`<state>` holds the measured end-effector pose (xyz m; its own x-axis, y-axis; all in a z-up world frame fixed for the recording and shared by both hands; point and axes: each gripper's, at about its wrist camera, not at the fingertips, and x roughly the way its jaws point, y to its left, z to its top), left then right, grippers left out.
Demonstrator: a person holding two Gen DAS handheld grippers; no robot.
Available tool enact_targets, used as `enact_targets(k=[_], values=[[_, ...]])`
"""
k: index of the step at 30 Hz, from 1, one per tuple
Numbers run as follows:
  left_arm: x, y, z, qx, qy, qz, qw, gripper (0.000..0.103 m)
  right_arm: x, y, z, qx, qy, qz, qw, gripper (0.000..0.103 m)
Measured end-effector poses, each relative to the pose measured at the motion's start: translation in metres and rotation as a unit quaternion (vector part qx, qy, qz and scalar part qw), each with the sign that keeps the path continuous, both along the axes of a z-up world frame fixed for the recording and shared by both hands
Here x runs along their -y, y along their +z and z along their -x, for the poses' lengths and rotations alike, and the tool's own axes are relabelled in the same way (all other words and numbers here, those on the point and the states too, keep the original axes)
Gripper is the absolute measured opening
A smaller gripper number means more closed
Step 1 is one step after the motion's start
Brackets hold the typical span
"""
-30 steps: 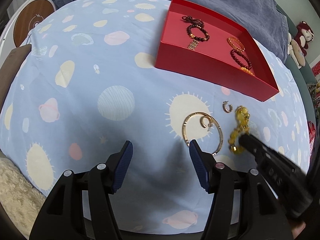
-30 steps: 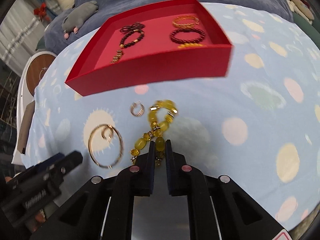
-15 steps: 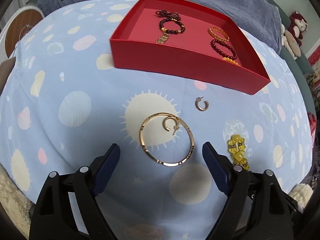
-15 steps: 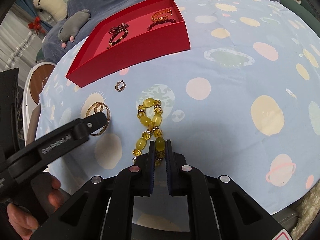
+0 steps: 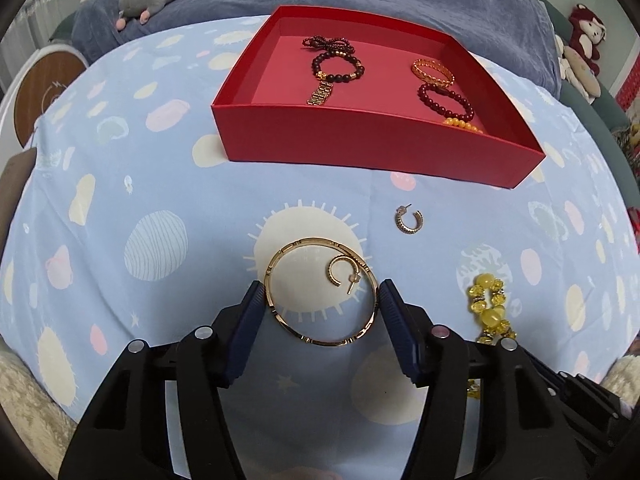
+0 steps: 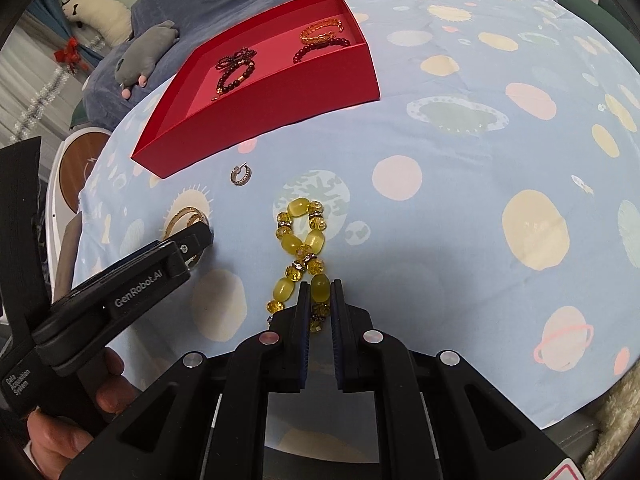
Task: Organize jewelry
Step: 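Grasp the gold bangle with left tool while right tool holds the yellow bracelet, then carry the bangle with left tool over the box while right tool carries the yellow bracelet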
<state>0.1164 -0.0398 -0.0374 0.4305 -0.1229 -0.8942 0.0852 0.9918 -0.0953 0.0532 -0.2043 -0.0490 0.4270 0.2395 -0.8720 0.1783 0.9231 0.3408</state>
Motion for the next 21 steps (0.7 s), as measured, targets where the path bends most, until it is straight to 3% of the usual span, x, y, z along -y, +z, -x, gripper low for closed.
enact_targets(k=[13, 21], values=[[-0.021, 0.048, 0.022, 0.025, 0.01, 0.057, 0.998, 0.056, 0.001, 0.05, 0.009, 0.055, 0.006, -0.016, 0.998, 0.009], [-0.023, 0.068, 0.03, 0.029, 0.004, 0.064, 0.9975, 0.056, 0.003, 0.079, 0.016, 0.085, 0.009, -0.022, 0.996, 0.009]])
